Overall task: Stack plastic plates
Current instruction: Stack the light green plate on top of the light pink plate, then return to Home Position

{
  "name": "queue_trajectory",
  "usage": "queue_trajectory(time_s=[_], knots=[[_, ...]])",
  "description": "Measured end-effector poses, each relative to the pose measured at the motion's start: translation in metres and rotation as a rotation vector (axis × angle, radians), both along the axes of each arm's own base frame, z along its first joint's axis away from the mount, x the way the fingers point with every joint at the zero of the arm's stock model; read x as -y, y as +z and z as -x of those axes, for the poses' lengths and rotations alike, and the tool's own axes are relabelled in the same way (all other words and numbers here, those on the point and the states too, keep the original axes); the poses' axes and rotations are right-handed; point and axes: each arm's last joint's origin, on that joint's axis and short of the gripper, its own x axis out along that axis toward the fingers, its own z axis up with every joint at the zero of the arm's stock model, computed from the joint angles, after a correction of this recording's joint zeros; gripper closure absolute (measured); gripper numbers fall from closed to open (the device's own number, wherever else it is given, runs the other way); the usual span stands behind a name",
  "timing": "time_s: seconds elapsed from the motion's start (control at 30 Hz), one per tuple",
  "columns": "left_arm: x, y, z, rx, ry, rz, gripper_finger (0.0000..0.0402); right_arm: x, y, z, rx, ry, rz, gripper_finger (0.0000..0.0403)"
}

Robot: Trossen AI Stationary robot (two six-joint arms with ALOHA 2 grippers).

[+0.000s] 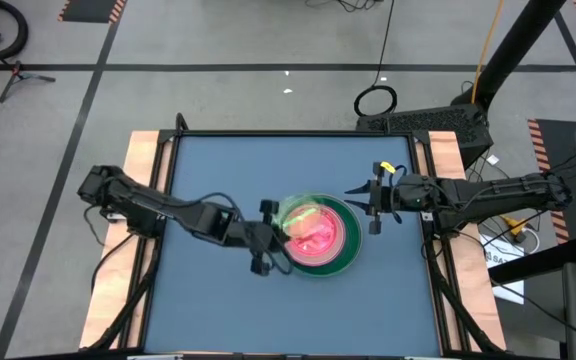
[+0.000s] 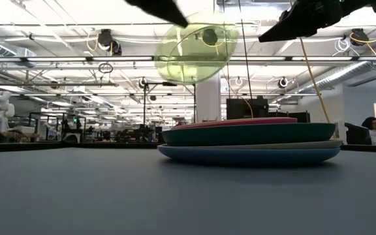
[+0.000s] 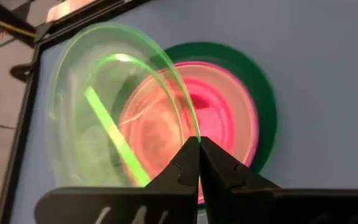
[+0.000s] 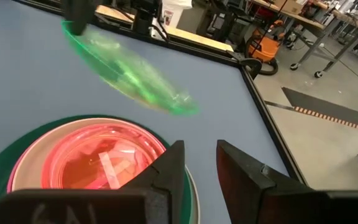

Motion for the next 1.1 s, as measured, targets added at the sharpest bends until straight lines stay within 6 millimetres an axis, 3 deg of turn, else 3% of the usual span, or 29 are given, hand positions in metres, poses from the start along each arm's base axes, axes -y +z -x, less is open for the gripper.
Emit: queue_trajectory(time_s=[0.1, 0.43, 0.87, 1.1], knots=[[0.008, -0.010, -0.014, 0.035, -0.020, 0.021, 0.0398, 0.000, 0.000, 0.000, 0.000, 0.000, 0.000, 0.0314], [0.015, -0.067, -0.035, -0.112, 0.046, 0.045, 0.0393, 0.000, 0.001, 0.000, 0.008, 0.001, 0.003, 0.0314], [0.011, -0.070, -0.042, -0.089, 0.068, 0.109, 0.0384, 0.000, 0.002, 0.000, 0.016, 0.002, 0.002, 0.0314], [0.008, -0.072, -0.043, -0.095, 0.081, 0.123, 0.0310, 0.000, 0.002, 0.000, 0.016, 0.001, 0.002, 0.0314]])
